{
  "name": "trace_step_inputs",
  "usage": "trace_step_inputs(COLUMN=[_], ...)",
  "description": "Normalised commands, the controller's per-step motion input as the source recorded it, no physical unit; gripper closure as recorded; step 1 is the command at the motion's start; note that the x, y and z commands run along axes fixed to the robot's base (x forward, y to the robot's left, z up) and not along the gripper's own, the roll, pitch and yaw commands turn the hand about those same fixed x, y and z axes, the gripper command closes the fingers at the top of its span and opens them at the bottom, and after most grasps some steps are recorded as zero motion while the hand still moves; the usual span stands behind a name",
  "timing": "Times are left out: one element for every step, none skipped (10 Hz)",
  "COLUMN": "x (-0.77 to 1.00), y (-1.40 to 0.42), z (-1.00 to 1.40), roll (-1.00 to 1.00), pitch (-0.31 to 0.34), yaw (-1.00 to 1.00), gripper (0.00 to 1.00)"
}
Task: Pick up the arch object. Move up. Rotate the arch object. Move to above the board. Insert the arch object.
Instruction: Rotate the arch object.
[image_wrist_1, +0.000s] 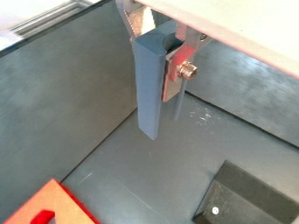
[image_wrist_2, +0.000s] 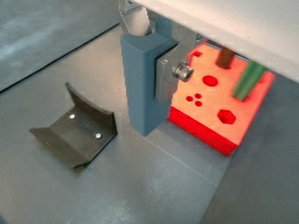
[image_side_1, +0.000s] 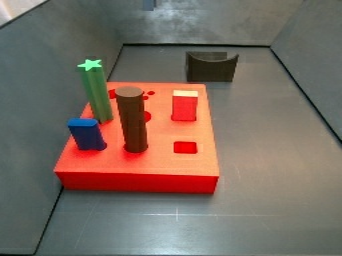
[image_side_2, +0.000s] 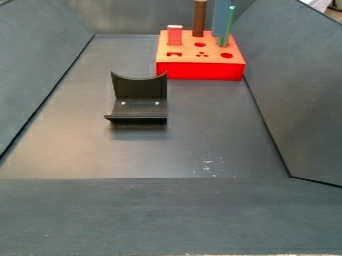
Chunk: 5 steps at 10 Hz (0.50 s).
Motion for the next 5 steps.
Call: trace_step_inputs(x=[0.02,0.00,0.00,0.00,0.00], y=[-0.01,0.00,0.00,0.00,0.00], z=[0.01,0.00,0.00,0.00,-1.00], roll=[0.06,0.06,0.06,0.06,0.06], pitch=[-0.010,-0.008,-0.008,-0.008,-0.008], yaw=[0.29,0.42,0.34,0.21,0.16], gripper=[1.00,1.00,1.00,1.00,1.00])
